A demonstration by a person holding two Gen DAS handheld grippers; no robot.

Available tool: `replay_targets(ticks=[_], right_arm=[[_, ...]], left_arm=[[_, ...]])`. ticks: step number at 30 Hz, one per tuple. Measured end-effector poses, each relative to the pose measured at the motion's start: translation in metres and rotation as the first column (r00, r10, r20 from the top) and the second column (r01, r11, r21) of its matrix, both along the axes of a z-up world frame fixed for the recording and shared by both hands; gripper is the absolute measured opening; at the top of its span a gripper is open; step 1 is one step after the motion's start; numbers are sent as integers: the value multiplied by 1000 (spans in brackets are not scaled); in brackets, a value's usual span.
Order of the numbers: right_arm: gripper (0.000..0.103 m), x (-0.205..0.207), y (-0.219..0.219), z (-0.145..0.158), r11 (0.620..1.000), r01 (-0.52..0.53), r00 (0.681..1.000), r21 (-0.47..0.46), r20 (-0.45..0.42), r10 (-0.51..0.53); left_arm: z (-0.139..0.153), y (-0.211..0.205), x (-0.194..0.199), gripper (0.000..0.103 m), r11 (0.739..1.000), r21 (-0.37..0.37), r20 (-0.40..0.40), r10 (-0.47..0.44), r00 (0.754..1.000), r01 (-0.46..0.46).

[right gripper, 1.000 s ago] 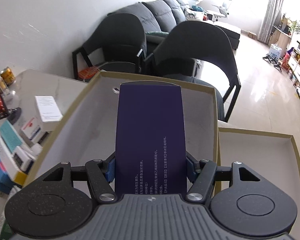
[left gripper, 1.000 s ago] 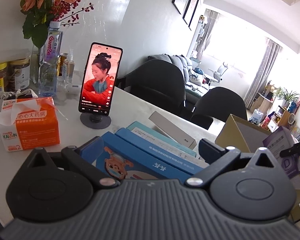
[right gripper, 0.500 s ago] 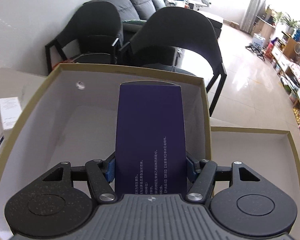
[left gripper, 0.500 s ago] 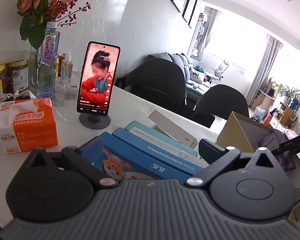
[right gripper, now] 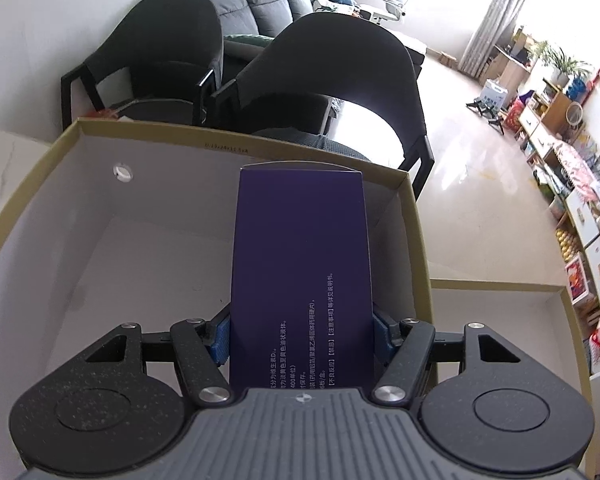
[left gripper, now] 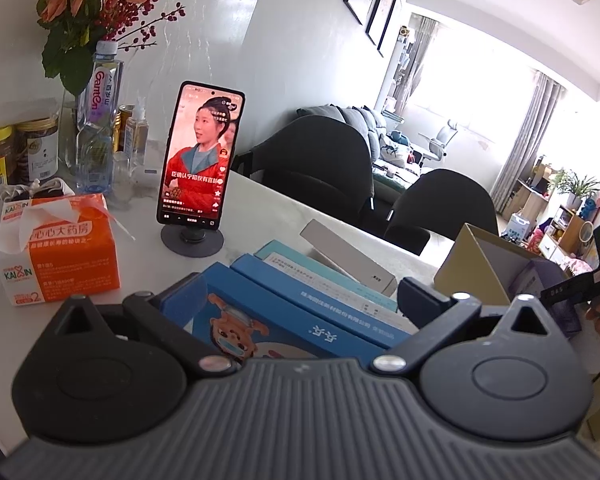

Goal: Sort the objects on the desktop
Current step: 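Lower the purple box into the beige box and open the right gripper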

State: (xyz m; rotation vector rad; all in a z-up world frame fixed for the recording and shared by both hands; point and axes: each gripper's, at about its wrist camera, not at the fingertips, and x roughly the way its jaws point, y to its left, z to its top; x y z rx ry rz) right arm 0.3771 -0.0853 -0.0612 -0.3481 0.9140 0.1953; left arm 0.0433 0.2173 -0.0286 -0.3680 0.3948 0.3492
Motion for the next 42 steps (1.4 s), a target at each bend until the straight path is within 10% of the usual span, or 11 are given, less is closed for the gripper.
replay_targets(ticks=[29, 42], right_arm=[[50, -11, 30, -18, 956, -93, 982, -280, 135, 135], [61, -32, 16, 6, 987, -62, 985, -150, 153, 85]], left_arm=[[-6, 12, -5, 103, 1000, -18, -16, 6, 1000, -6], [-19, 39, -7, 103, 999, -42, -72, -31, 997, 28]])
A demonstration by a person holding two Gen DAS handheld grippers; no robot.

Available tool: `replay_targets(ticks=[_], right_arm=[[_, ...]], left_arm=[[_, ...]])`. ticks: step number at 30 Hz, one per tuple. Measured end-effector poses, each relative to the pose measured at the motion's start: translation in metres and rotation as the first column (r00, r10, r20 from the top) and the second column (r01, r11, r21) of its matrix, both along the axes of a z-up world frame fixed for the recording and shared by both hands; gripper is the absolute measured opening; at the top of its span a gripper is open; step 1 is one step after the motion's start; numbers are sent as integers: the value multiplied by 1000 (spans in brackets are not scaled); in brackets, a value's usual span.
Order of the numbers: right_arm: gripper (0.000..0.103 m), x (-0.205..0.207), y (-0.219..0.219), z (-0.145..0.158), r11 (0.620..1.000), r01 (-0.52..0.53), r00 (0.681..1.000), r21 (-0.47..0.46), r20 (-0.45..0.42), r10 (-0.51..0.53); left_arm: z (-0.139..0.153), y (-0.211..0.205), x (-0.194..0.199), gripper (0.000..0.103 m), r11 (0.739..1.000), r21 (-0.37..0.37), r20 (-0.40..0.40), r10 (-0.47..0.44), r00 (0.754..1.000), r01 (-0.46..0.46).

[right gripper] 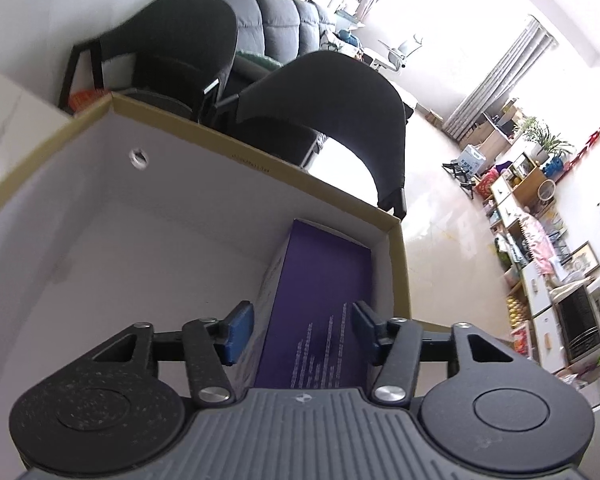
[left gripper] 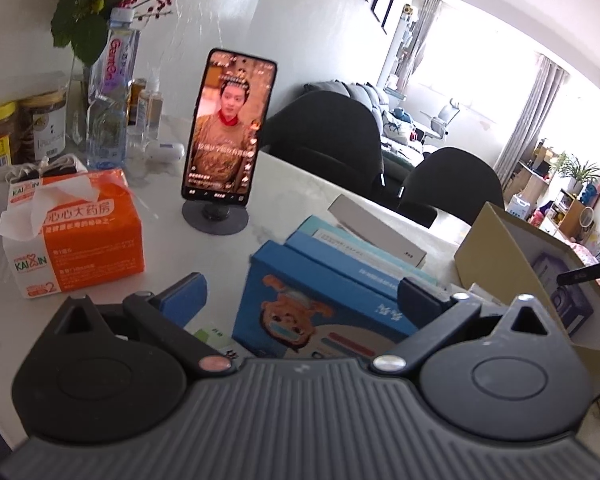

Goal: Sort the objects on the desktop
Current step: 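Lower the purple box into the beige box and open the right gripper, then withdraw the right gripper from the beige box toward the medicine boxes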

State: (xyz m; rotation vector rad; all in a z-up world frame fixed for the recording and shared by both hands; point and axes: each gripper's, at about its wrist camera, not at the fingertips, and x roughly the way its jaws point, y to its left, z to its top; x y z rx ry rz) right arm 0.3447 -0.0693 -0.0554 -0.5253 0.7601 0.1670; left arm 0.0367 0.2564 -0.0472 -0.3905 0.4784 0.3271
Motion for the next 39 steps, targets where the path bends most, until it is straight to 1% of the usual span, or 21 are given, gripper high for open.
replay_targets(ticks=[2, 4, 11, 13, 17, 19, 23, 27, 30, 34, 39], right_arm=[[62, -9, -3, 6, 1000, -4, 1000, 18, 5, 4], [66, -17, -5, 12, 999, -7, 1000, 33, 17, 6], [68, -44, -17, 26, 997, 6, 999, 76, 38, -9], [71, -52, -20, 30, 996, 8, 999, 87, 46, -12], [75, -72, -28, 39, 992, 0, 998, 128, 64, -9], [78, -83, -32, 44, 988, -6, 997, 153, 74, -5], [81, -105, -41, 52, 977, -23, 996, 212, 91, 4], [83, -125, -47, 57, 964, -40, 995, 264, 101, 14], [84, -139, -52, 60, 952, -51, 994, 302, 106, 20], [85, -155, -59, 64, 938, -61, 993, 342, 117, 22], [85, -173, -63, 64, 921, -75, 992, 383, 123, 30]], left_arm=[[-2, 3, 0, 103, 1000, -3, -5, -2, 1000, 2], [-2, 5, 0, 103, 1000, -2, -9, -10, 1000, 10], [-3, 7, -1, 103, 999, 17, -19, -51, 999, 51], [-3, 8, -1, 103, 997, 29, -18, -71, 997, 72], [-4, 12, 1, 103, 987, 68, -19, -146, 989, 147], [-5, 15, 2, 103, 978, 84, -20, -189, 982, 190], [-6, 22, 2, 103, 959, 105, -3, -263, 965, 262], [-5, 23, 2, 103, 928, 159, 6, -342, 940, 336], [-6, 23, 5, 103, 891, 210, 7, -412, 911, 402], [-8, 18, 7, 103, 835, 282, -27, -486, 874, 473], [-13, 14, 12, 103, 786, 322, -77, -534, 842, 528]])
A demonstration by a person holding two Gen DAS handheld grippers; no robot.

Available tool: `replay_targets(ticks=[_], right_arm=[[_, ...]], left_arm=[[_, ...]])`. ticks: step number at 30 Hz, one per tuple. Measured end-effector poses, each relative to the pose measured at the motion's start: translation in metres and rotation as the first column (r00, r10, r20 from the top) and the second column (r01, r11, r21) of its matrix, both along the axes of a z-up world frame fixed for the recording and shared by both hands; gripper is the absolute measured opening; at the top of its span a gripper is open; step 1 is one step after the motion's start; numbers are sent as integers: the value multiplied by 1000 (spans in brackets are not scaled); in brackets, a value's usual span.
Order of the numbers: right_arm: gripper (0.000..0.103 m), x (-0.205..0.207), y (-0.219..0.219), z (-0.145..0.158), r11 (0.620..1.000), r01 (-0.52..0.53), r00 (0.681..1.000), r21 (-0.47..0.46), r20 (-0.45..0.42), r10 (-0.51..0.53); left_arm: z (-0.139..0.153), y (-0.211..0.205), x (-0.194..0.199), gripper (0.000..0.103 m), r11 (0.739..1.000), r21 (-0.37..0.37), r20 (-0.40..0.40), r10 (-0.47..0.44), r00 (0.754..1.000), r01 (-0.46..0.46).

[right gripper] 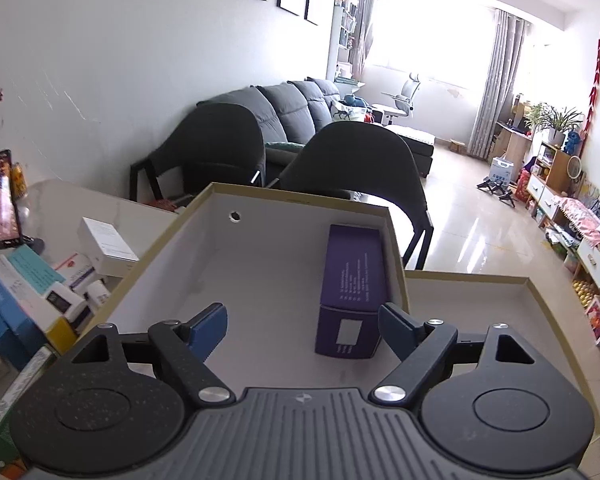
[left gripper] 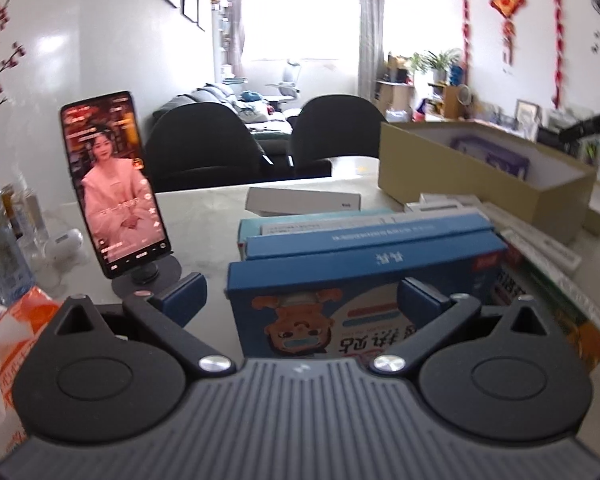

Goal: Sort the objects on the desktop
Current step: 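Withdraw the right gripper from the beige box toward the medicine boxes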

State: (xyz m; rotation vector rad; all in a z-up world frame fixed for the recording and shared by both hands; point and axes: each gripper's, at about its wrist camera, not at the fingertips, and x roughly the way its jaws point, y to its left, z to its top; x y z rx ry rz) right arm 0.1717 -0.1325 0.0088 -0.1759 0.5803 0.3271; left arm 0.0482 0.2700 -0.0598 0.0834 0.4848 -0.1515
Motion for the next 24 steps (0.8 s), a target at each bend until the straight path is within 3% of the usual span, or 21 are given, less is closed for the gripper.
replay_targets(ticks=[6, 13, 24], right_arm=[[86, -22, 1, -2, 999, -31, 999, 44, 12, 30], [86, -42, 7, -5, 995, -66, 998, 80, 23, 64], [86, -52, 9, -9, 989, -84, 996, 118, 19, 82]], left_arm=[[-3, -5, -1, 103, 999, 21, -7, -48, 999, 48], [0, -6, -9, 103, 997, -14, -11, -78, 997, 78], [0, -20, -25, 103, 992, 21, -23, -124, 992, 125]])
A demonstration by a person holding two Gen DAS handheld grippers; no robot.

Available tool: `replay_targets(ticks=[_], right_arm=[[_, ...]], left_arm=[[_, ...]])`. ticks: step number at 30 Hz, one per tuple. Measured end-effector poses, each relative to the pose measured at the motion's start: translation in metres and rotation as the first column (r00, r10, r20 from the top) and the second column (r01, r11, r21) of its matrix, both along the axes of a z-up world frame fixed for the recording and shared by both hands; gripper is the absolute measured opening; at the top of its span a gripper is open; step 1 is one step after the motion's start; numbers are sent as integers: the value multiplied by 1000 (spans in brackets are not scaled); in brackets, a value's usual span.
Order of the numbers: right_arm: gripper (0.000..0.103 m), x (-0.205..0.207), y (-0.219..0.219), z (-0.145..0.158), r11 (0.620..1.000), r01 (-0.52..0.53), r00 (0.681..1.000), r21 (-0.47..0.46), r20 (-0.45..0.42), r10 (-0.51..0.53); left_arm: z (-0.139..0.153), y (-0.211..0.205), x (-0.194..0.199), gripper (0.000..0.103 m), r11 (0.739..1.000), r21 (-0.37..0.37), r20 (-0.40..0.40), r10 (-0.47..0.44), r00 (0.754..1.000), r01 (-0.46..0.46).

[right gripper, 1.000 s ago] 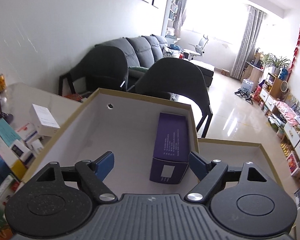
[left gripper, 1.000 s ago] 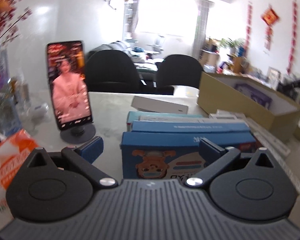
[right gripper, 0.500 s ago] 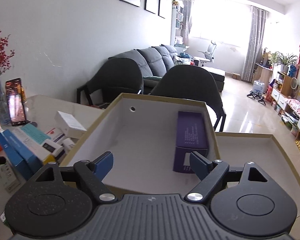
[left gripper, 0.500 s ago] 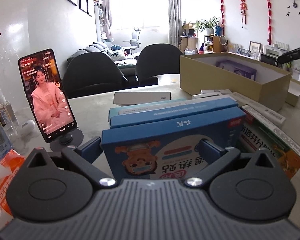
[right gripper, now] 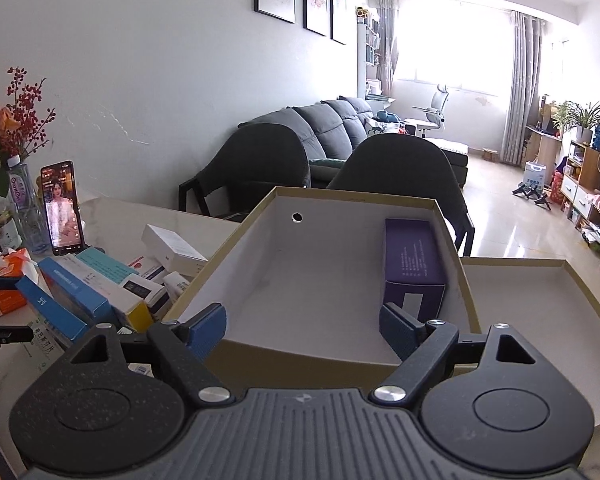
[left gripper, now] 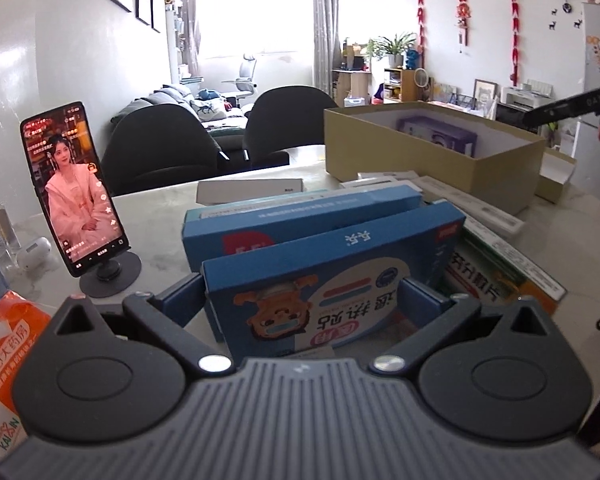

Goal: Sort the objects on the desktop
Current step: 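Withdraw the right gripper from the beige box toward the medicine boxes, then grasp the blue box with the right gripper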

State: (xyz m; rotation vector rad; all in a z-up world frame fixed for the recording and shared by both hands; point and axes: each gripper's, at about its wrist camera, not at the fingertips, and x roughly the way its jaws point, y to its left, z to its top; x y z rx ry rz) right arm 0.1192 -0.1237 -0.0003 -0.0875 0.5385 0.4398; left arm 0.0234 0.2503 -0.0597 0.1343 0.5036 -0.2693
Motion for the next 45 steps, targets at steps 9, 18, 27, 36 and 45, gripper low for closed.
replay_targets(ticks=[9, 18, 27, 36, 45], right_arm=[[87, -7, 6, -1, 999, -30, 1000, 23, -8, 31], [88, -11, 14, -5, 998, -51, 999, 20, -18, 52], [88, -12, 14, -8, 998, -55, 998, 30, -24, 55], [88, -22, 17, -4, 994, -100, 995, 38, -10, 101], [88, -31, 38, -1, 981, -191, 982, 35, -1, 191]], left_arm=[[-3, -11, -8, 103, 993, 102, 12, -61, 998, 59], [1, -26, -1, 103, 954, 286, 62, -112, 992, 90], [-5, -10, 25, 103, 981, 183, -19, -55, 998, 58], [-5, -13, 13, 103, 992, 114, -29, -44, 999, 47], [-2, -23, -3, 101, 991, 122, -15, -62, 998, 64]])
